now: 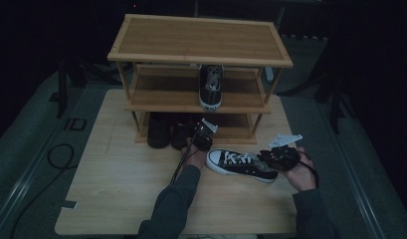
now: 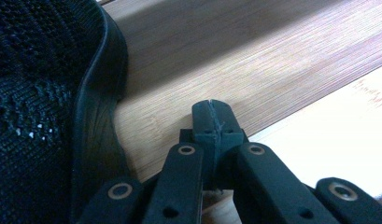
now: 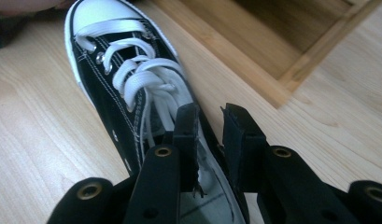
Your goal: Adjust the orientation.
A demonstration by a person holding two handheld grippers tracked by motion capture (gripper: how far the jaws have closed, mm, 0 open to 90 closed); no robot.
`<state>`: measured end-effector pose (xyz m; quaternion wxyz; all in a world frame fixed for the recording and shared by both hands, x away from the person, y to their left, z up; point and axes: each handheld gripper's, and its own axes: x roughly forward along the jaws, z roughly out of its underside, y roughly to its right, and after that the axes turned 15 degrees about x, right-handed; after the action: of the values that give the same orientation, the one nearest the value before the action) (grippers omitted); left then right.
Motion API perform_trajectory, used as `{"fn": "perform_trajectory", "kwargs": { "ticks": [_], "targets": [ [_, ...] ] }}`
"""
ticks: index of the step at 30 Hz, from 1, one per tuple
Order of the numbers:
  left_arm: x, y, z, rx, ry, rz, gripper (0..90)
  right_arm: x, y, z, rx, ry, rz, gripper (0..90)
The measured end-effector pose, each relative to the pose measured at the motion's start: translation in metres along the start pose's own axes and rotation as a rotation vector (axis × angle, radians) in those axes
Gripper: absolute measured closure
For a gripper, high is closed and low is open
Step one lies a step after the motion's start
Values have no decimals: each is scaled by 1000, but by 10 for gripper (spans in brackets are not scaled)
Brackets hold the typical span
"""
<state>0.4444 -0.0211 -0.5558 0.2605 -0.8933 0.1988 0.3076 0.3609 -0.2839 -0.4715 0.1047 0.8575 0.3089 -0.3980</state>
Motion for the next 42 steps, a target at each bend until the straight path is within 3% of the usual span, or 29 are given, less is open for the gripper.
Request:
{"fn": "perform_trajectory", "kwargs": {
  "ticks": [16, 18, 22, 26, 42],
  "targets": [
    [0, 0, 0, 0, 1, 2, 900, 40, -8, -16, -97, -189, -15, 719],
    [0, 0, 0, 0, 1, 1, 900, 44, -7, -18, -103, -197, -12, 717],
    [0, 0, 0, 0, 1, 2, 900, 46, -9, -18, -110, -199, -7, 823],
    [0, 0, 0, 0, 3, 3, 900, 43, -9, -17, -111, -199, 4, 857],
    [0, 0, 0, 3, 4, 1, 900, 23, -8, 4, 18, -182, -5, 883]
  ]
}}
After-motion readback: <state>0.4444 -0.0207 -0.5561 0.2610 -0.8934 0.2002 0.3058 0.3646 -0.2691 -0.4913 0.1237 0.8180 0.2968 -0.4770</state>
